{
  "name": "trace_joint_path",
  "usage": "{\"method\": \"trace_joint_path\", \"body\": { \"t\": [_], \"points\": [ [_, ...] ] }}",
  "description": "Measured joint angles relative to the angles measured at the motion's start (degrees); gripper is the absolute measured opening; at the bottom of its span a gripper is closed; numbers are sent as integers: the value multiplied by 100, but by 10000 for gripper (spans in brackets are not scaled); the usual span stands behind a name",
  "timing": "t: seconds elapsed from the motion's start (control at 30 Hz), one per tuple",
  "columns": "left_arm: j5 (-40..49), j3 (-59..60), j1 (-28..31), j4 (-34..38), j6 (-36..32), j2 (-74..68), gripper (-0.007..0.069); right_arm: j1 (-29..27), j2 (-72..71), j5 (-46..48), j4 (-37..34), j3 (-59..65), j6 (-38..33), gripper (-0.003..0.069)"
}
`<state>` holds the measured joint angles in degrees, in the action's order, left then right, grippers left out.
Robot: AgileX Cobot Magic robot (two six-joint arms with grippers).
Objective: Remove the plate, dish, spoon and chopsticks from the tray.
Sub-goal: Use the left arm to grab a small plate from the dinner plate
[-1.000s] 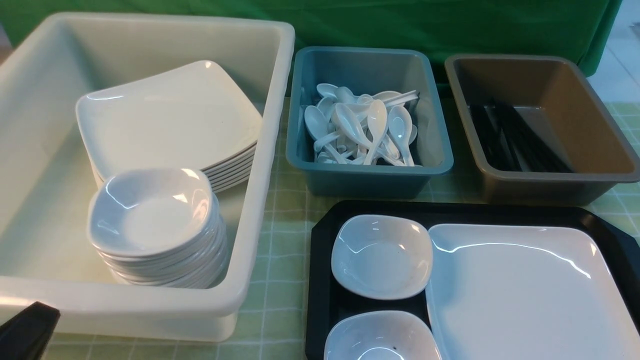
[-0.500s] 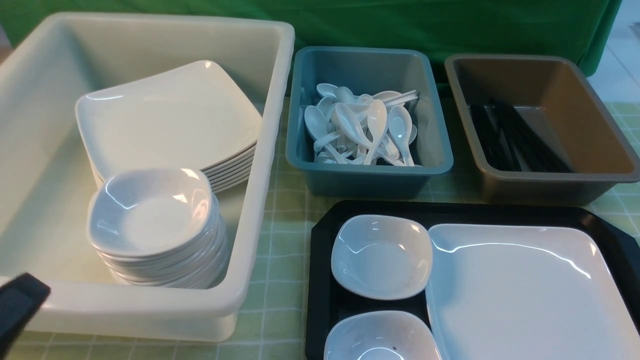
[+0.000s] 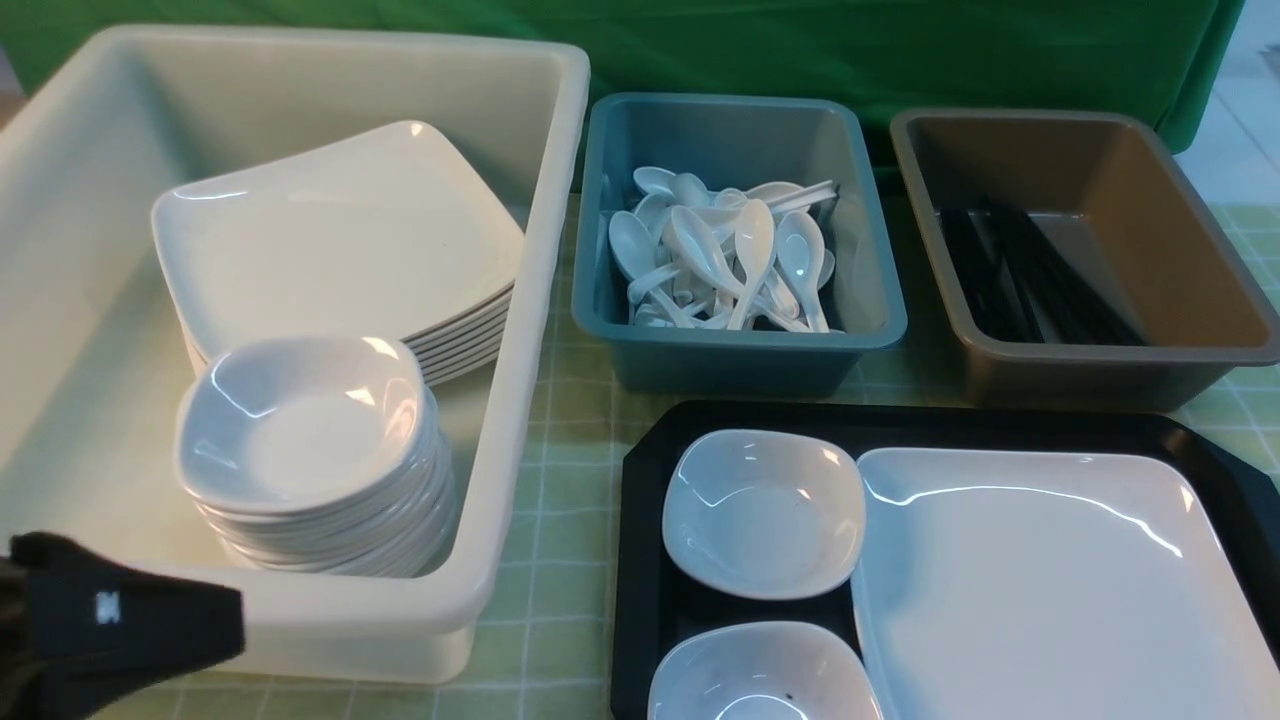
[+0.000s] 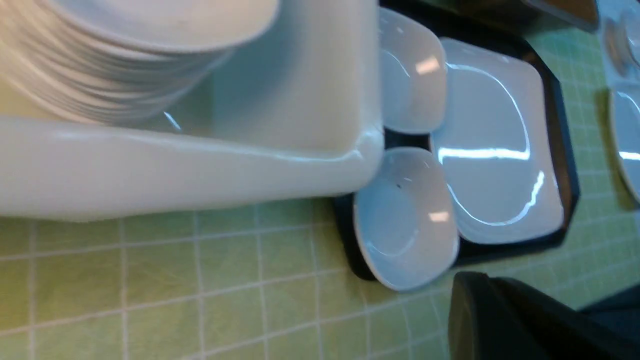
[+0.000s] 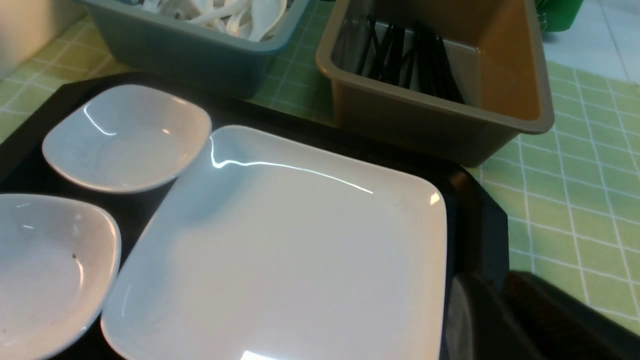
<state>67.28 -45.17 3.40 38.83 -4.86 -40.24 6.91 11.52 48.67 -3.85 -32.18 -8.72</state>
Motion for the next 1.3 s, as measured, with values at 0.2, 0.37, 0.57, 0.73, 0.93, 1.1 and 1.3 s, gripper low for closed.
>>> {"method": "trace_joint_path", "body": {
  "t": [0.2,0.37,0.57,0.73,0.93,1.1,1.3],
  "points": [
    [167,-363,0,166,-241,-1032,-1,0,0,0,0,0,1,71],
    [160,-646,-287,159,-285,-1664,-1,0,0,0,0,0,1,73],
    [-86,-1488,-2038,-471,329,-2582,-1,0,0,-15,0,0,-4,73],
    [-293,-2277,-3535,-1707,1155,-3559,16,0,0,-23,0,0,-4,73],
    [-336,-3284,-4404,-2355,1438,-4822,109,0,0,-33,0,0,-4,73],
    [-70,-4267,-4445,-2592,1369,-5855,239,0,0,-11,0,0,-4,74],
    [180,-5199,-4358,-3268,1238,-6897,364,0,0,-5,0,4,-4,83]
  ]
}}
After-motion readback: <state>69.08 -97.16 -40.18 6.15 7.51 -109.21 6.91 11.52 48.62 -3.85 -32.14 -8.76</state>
